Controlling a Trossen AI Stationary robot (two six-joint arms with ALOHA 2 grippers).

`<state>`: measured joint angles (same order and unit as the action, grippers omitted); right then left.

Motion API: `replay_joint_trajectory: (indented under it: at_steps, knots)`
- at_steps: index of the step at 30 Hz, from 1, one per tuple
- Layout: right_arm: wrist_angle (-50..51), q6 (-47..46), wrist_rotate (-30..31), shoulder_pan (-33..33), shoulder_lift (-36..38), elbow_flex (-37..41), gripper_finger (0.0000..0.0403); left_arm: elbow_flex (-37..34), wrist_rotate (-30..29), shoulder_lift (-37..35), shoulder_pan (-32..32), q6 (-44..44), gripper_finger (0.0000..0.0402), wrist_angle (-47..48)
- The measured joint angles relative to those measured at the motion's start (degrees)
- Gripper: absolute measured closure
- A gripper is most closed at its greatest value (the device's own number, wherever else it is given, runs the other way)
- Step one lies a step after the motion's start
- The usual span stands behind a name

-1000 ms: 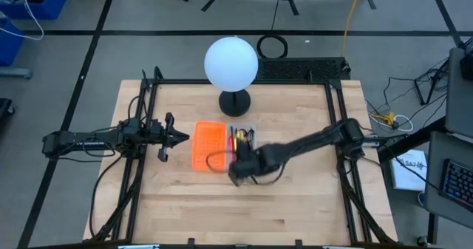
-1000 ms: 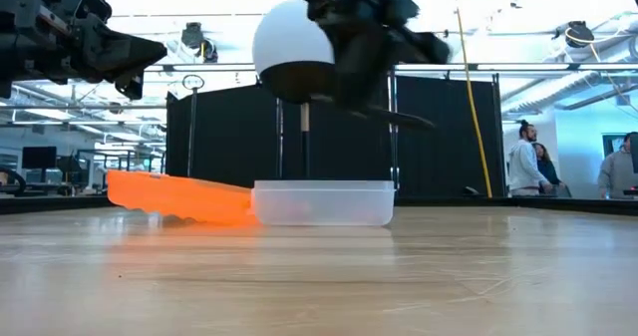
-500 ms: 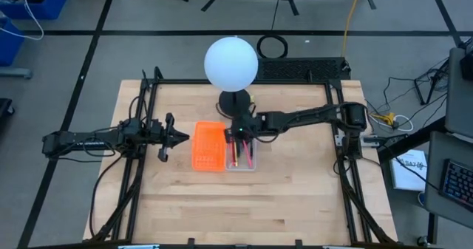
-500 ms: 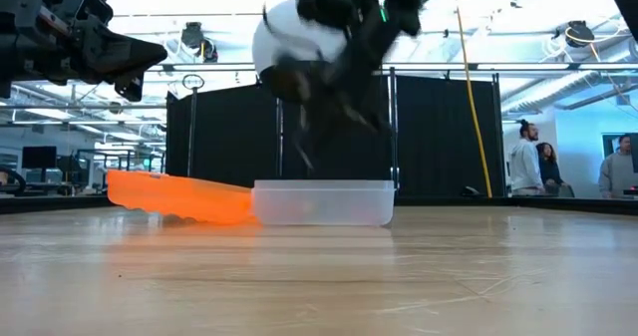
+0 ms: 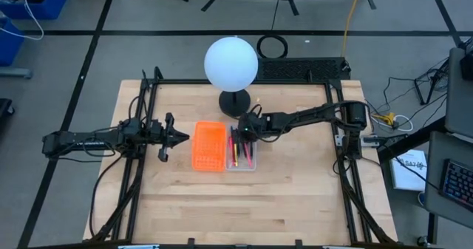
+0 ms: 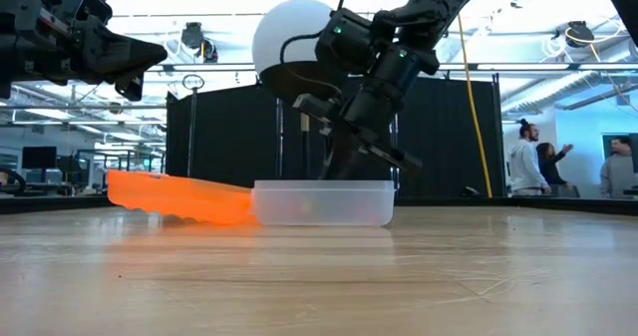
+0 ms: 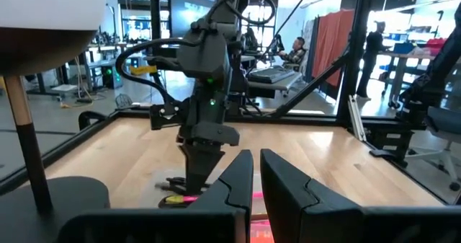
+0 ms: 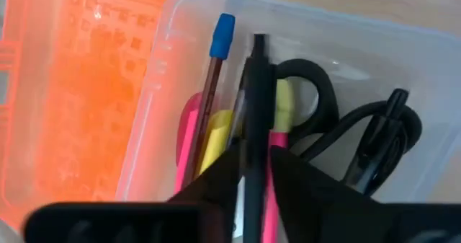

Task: Pick & place school supplies into a supply box
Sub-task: Put the black pen into the orange supply box, then return to Home Position

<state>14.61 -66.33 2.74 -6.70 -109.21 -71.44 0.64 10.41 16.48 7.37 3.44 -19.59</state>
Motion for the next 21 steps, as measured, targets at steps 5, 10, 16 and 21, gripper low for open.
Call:
replay_joint_trajectory:
  at_steps: [5, 10, 16, 21]
  knots:
    - [-0.07, -0.02, -0.08, 0.03, 0.0, 0.0, 0.0284, 0.0, 0.02, -0.01, 0.01, -0.13, 0.0364, 0.04]
    - [-0.14, 5.85, -1.12, 0.11, 1.63, 0.04, 0.0257, 0.0, 0.04, -0.01, 0.01, -0.17, 0.0364, 0.25]
    - [0.52, 32.32, 11.88, 4.79, 12.54, 0.04, 0.0263, 0.0, 1.39, -0.07, 0.01, -0.24, 0.0364, 3.02]
    - [-5.43, 49.13, 16.71, 12.18, 23.69, 4.73, 0.028, -0.02, 4.57, -0.17, 0.05, -1.95, 0.0364, 2.08]
